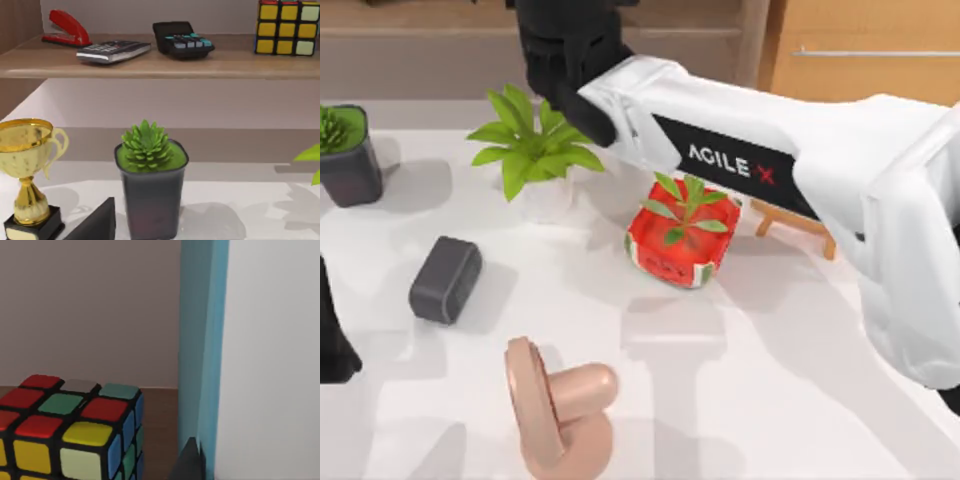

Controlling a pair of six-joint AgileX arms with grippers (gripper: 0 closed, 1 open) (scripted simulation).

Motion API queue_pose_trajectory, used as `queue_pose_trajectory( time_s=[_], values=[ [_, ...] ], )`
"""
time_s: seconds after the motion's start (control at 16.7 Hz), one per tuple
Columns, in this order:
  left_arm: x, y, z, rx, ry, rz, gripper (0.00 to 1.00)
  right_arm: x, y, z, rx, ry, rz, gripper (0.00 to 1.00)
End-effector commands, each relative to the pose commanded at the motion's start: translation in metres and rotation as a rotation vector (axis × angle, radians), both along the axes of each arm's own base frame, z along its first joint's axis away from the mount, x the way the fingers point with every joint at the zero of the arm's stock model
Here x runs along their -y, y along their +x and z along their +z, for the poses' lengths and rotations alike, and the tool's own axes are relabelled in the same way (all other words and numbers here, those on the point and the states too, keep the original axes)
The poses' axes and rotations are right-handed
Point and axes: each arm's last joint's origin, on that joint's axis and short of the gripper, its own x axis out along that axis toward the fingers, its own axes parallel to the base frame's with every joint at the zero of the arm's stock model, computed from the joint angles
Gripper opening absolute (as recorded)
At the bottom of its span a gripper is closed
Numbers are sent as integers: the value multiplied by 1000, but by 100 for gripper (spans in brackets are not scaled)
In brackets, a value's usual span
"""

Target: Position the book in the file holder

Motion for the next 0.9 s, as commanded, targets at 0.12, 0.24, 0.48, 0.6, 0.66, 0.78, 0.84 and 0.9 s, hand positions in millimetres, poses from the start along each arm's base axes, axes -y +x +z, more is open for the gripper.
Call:
queue_pose_trajectory(
  time_s=[0.12, 0.24, 0.48, 0.6, 0.66, 0.78, 0.84, 0.9],
  values=[
    [0, 0, 0, 0, 0, 0, 100, 0, 0, 0, 0, 0, 0, 0],
    [0, 0, 0, 0, 0, 0, 100, 0, 0, -4, -5, -3, 0, 0],
    [0, 0, 0, 0, 0, 0, 100, 7, -4, 4, -8, 34, 2, 0],
    [0, 0, 0, 0, 0, 0, 100, 13, -11, 11, -18, 69, 15, 0],
    [0, 0, 0, 0, 0, 0, 100, 17, -16, 15, -28, 90, 29, 0],
    [0, 0, 0, 0, 0, 0, 100, 25, -29, 22, -54, 134, 64, 0],
    [0, 0, 0, 0, 0, 0, 100, 30, -36, 26, -71, 158, 86, 0],
    [0, 0, 0, 0, 0, 0, 100, 36, -45, 29, -92, 183, 112, 0]
  ],
)
